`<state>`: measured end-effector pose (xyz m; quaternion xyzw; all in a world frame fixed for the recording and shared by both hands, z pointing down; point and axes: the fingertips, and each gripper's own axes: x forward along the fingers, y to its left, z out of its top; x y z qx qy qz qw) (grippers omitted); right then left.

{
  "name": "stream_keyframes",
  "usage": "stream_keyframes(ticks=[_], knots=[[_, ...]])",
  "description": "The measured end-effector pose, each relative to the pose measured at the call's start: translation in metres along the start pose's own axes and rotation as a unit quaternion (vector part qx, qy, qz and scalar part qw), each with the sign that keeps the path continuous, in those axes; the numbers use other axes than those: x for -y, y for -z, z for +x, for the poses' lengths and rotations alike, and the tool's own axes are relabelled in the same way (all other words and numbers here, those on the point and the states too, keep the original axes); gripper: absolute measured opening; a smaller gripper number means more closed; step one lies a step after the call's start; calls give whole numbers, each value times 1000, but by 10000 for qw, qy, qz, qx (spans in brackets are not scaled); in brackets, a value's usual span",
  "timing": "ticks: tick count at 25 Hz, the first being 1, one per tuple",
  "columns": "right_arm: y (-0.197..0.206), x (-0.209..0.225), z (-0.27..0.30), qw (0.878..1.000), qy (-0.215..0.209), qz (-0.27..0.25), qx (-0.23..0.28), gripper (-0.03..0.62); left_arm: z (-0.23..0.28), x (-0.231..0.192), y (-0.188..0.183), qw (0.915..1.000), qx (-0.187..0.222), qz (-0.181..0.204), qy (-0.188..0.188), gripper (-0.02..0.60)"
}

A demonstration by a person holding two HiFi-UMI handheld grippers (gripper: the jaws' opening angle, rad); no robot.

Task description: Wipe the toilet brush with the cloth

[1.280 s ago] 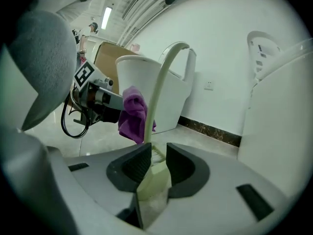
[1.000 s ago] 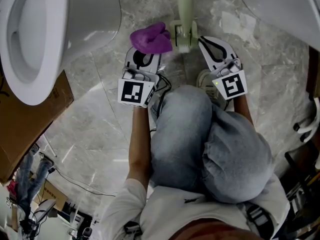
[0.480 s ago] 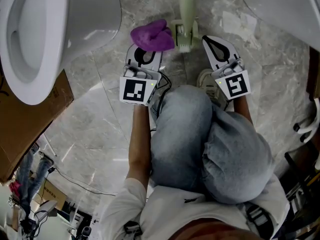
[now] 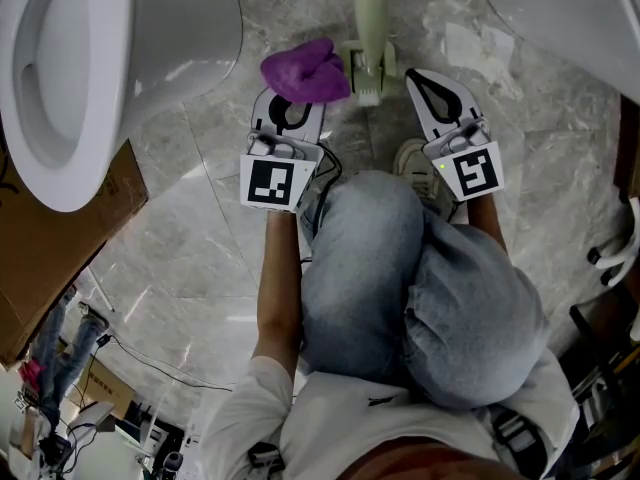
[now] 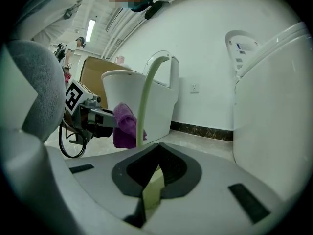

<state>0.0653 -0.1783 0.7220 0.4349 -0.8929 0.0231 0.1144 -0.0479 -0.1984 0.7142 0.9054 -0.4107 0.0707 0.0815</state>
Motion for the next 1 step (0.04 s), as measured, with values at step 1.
stream_keyframes(ticks=[1], knots=[[-1, 0, 0, 10000, 3, 5, 12, -3, 0, 0, 0, 10000, -2, 3, 1, 77]])
